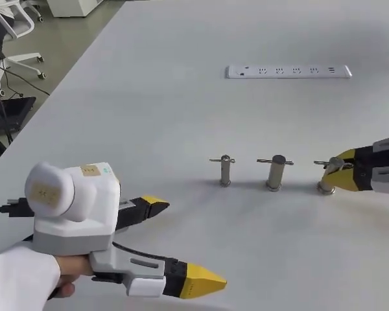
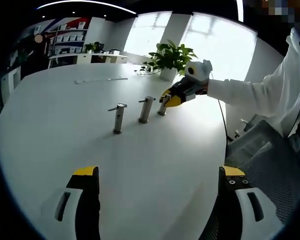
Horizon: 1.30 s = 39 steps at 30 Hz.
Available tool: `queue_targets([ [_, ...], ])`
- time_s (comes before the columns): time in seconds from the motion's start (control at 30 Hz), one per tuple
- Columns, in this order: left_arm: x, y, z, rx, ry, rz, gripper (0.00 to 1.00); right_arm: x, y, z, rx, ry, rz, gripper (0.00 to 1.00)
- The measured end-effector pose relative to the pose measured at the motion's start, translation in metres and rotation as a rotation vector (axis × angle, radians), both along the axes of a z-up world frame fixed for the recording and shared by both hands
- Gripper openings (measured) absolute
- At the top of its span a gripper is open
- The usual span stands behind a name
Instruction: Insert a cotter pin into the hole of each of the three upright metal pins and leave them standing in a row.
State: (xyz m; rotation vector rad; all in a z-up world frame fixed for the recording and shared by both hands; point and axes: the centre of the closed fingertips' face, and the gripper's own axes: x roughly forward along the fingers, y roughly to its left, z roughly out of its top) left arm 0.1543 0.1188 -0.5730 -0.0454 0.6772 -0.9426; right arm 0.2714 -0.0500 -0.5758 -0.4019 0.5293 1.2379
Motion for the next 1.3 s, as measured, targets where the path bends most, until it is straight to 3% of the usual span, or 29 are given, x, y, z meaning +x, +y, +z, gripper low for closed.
queue_targets([
  [0.33, -0.002, -0.003, -0.003, -0.005, 0.018, 0.001, 0.99, -0.002, 0.001, 0.001, 0.001, -0.022, 0.012, 0.09],
  [0.4, -0.002, -0.004, -0.002, -0.003, 0.009, 0.002, 0.99, 0.002, -0.002, -0.001, 0.005, -0.017, -0.002, 0.09],
  [0.47, -0.003, -0.007, 0.000, -0.013, 0.010, 0.000, 0.99, 0.007, -0.003, 0.003, 0.029, -0.031, -0.034, 0.15],
  [0.53, -0.003, -0.009, 0.002, -0.018, 0.004, -0.003, 0.99, 0.009, -0.002, 0.011, 0.062, -0.043, -0.057, 0.31],
  [0.6, -0.003, -0.011, 0.006, -0.020, -0.007, -0.007, 0.99, 0.009, -0.003, 0.019, 0.067, -0.056, -0.088, 0.34],
  [0.67, -0.001, -0.012, 0.011, -0.029, -0.022, -0.004, 0.99, 0.004, -0.001, 0.030, 0.085, -0.068, -0.096, 0.34],
  [0.77, 0.005, -0.013, 0.019, -0.044, -0.051, 0.016, 0.99, -0.007, 0.003, 0.049, 0.129, -0.099, -0.122, 0.48],
  [0.9, 0.009, -0.013, 0.029, -0.065, -0.076, 0.032, 0.99, -0.027, 0.006, 0.065, 0.178, -0.091, -0.146, 0.53],
  [1.03, 0.010, -0.012, 0.034, -0.068, -0.093, 0.035, 0.99, -0.044, 0.004, 0.068, 0.182, -0.078, -0.163, 0.61],
  [1.3, 0.005, -0.009, 0.037, -0.063, -0.101, 0.032, 0.99, -0.068, -0.012, 0.064, 0.201, -0.013, -0.272, 0.78],
])
